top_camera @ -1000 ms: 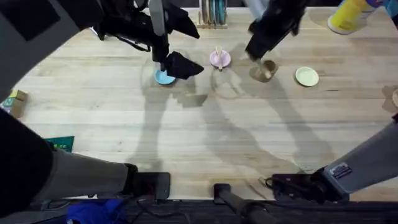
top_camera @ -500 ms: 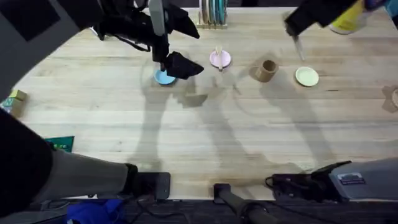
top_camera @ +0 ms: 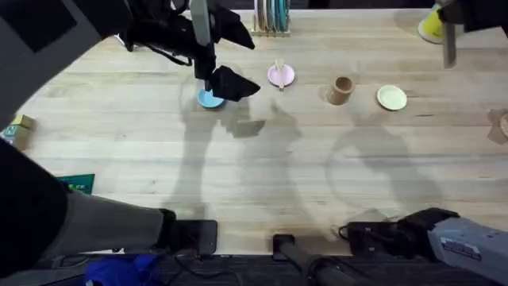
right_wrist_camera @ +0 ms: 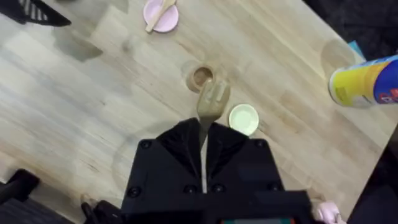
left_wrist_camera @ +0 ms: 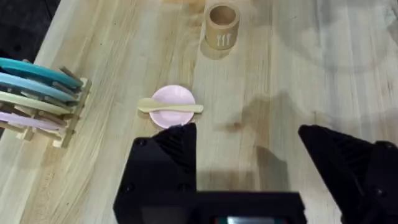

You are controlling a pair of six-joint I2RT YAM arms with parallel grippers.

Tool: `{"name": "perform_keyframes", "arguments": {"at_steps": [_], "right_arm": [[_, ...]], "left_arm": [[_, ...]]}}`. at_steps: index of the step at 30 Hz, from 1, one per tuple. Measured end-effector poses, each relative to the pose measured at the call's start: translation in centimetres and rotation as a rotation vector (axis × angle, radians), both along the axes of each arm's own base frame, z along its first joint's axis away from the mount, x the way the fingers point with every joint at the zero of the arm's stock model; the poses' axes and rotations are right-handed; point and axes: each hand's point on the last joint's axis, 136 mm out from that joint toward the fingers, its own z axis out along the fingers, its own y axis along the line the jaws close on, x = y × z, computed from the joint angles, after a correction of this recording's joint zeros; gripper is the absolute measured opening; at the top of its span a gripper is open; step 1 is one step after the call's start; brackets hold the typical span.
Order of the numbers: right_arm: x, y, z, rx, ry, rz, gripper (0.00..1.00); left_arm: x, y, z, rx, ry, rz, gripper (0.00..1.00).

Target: Pick up a utensil and set it on the pink plate, then put the other utensil in the container.

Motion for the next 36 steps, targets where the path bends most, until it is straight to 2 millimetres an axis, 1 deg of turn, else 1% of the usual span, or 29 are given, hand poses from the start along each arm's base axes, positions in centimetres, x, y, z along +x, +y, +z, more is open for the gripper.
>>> {"name": "perform_keyframes", "arguments": {"at_steps": [2,5,10,15,19,23,28,32,36], "right_arm": [[-0.1,0.0,0.4,0.020,-0.012,0.008,0.034],[0.2,-0.3,0.8,0.056,-0.030,0.012,0.034],[1.0,-1.9,1.5,0.146,-0.048,-0.023,0.034],[2.0,-3.6,2.8,0.260,-0.105,-0.006,0.034],[3.4,-4.9,3.1,0.381,-0.121,0.044,0.034],[5.6,-6.0,2.4,0.523,-0.118,0.149,0.034],[8.5,-7.1,0.6,0.674,-0.137,0.294,0.034],[10.0,-7.3,-0.9,0.722,-0.176,0.400,0.034],[11.3,-7.4,-2.1,0.708,-0.237,0.488,0.034]], "left_arm": [[0.0,0.0,0.0,0.000,0.000,0.000,0.995],[0.0,0.0,0.0,0.000,0.001,0.000,0.995],[0.0,0.0,0.0,0.000,0.000,0.000,0.995],[0.0,0.0,0.0,0.000,0.000,0.000,0.995],[0.0,0.0,0.0,0.000,0.000,0.000,0.995],[0.0,0.0,0.0,0.000,0.001,0.000,0.995],[0.0,0.0,0.0,0.000,0.000,0.000,0.995],[0.0,0.0,0.0,0.000,0.001,0.000,0.995],[0.0,0.0,0.0,0.000,0.000,0.000,0.995]]}}
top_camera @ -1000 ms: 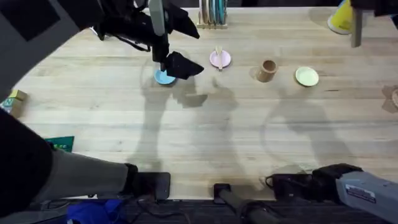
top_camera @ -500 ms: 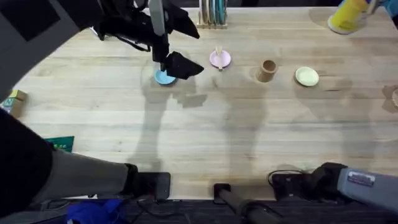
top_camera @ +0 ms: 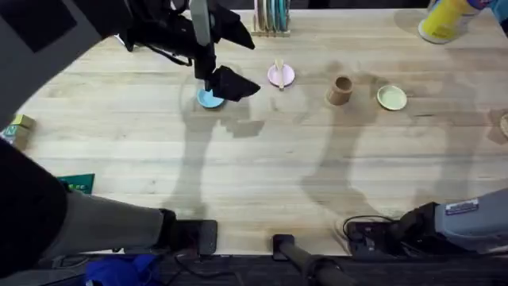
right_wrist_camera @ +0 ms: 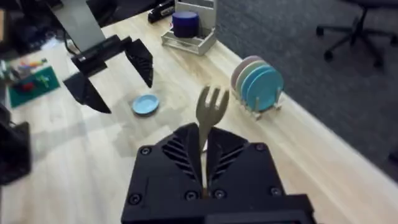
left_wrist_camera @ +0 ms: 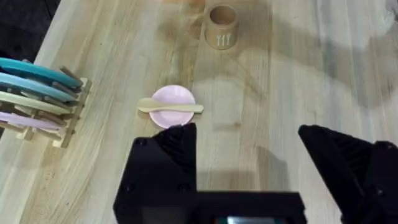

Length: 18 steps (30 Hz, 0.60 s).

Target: Pick up a utensil and set it on the pink plate, then put the other utensil in the container.

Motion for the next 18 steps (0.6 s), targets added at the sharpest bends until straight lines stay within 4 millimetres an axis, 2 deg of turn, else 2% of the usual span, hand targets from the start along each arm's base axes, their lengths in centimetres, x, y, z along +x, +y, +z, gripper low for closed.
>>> {"name": "perform_keyframes", "arguments": {"at_steps": [5,11,18], "right_arm": [[0.8,0.2,-1.1,-0.028,-0.095,0.057,0.034],[0.7,1.8,-1.7,-0.120,-0.210,0.145,0.034],[1.0,2.9,-3.7,-0.166,-0.233,0.223,0.034]], "left_arm": [[0.0,0.0,0.0,0.000,0.000,0.000,0.995],[0.0,0.0,0.0,0.000,0.000,0.000,0.995],[0.0,0.0,0.0,0.000,0.000,0.000,0.995]]}}
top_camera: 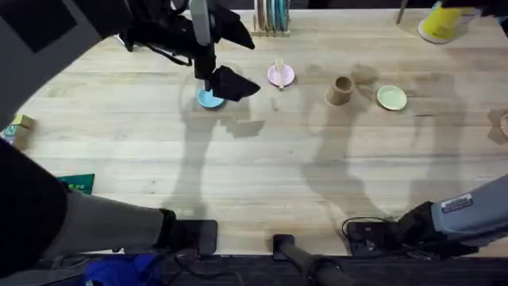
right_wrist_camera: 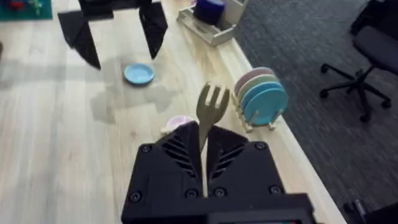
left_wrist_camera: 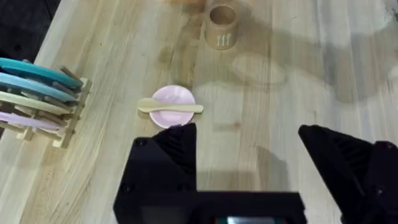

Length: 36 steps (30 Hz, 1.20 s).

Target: Pick up a utensil and set it on the pink plate, then put the other utensil in the container.

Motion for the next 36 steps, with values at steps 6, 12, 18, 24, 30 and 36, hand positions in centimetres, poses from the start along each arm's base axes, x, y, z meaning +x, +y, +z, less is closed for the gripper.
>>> {"name": "perform_keyframes", "arguments": {"at_steps": [6,12,18,24,30,36], "right_arm": [[1.2,-0.4,-3.1,0.008,0.020,0.040,0.034],[2.0,-0.7,-5.3,0.025,0.059,0.052,0.034],[2.2,-0.7,-6.5,0.019,0.081,0.063,0.034],[2.2,0.1,-8.9,-0.010,0.141,0.107,0.034],[2.1,1.2,-11.1,-0.035,0.199,0.157,0.034],[2.1,1.1,-12.5,-0.034,0.242,0.164,0.034]], "left_arm": [[0.0,0.0,0.0,0.000,0.001,0.000,0.996],[0.0,0.0,0.0,0.000,0.001,0.000,0.996],[0.0,0.0,0.0,0.000,0.001,0.000,0.996],[0.0,0.0,0.0,0.000,0.000,0.000,0.995],[0.0,0.0,0.0,0.000,0.001,0.000,0.995],[0.0,0.0,0.0,0.000,0.001,0.000,0.995]]}}
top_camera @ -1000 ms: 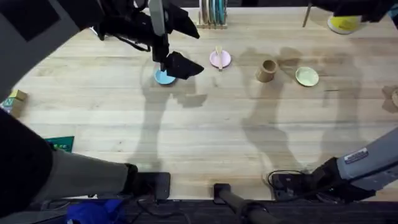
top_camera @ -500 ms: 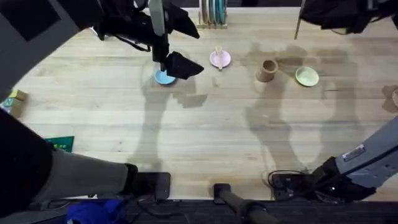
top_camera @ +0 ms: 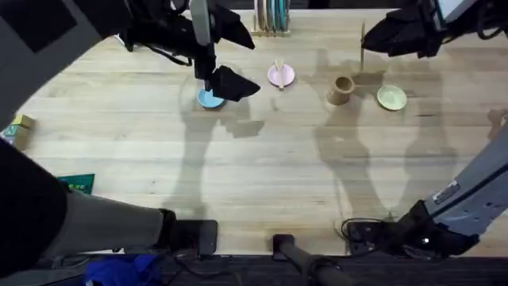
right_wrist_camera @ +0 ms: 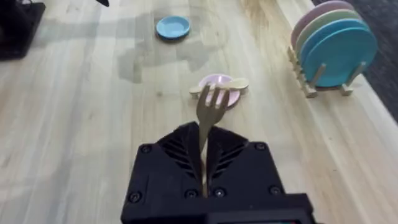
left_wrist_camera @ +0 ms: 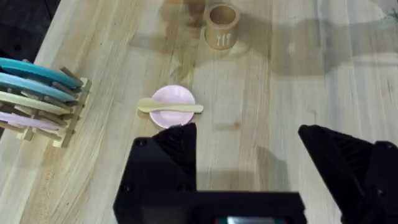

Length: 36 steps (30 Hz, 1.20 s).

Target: Pick up a utensil and set it on the pink plate, then put the other utensil in the container.

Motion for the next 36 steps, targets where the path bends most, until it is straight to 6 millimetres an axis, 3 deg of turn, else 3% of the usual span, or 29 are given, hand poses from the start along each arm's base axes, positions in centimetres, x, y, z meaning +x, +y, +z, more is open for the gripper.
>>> {"name": "perform_keyframes", "arguments": {"at_steps": [21,30,36], "right_arm": [[-1.9,1.6,-4.4,-0.048,0.065,0.075,0.034],[-2.5,1.5,-7.4,-0.083,0.058,0.089,0.034],[-2.7,1.4,-7.7,-0.093,0.064,0.095,0.034]], "left_arm": [[0.0,0.0,0.0,0.000,0.000,0.000,0.995],[0.0,0.0,0.0,0.000,0.000,0.000,0.995],[0.0,0.0,0.0,0.000,-0.001,0.000,0.995]]}}
